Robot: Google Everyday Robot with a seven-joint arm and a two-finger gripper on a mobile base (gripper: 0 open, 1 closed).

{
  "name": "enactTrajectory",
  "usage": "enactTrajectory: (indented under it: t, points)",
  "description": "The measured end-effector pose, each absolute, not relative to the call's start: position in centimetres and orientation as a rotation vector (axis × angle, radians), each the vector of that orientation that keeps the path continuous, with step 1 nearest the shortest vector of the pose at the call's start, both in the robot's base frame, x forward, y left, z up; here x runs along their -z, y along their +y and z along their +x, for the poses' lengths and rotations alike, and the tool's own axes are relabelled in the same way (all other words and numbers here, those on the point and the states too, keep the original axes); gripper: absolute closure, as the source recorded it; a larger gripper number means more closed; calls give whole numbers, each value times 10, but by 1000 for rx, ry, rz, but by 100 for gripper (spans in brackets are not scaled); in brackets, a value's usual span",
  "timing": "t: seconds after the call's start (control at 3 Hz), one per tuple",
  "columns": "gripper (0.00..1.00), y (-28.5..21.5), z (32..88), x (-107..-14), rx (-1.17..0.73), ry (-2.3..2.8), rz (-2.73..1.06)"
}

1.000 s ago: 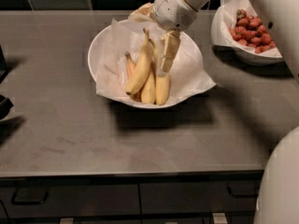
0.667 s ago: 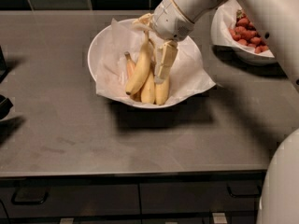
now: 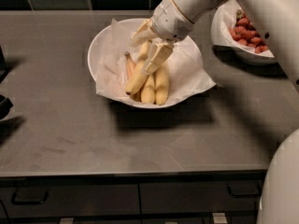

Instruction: Pick banana from white bowl

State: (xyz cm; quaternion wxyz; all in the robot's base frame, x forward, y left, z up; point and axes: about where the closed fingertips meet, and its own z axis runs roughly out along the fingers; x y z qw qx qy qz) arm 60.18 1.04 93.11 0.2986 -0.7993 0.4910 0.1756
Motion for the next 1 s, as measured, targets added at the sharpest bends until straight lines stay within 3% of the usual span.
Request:
enactTrajectory:
  t: [0.33,0.67,1.0]
  points:
    - [37,10,602,-931,-466,1304,-2124]
    - [23,11,600,-926,-468,1309,-2141]
    - [26,10,595,-919,-467,1321,-2165]
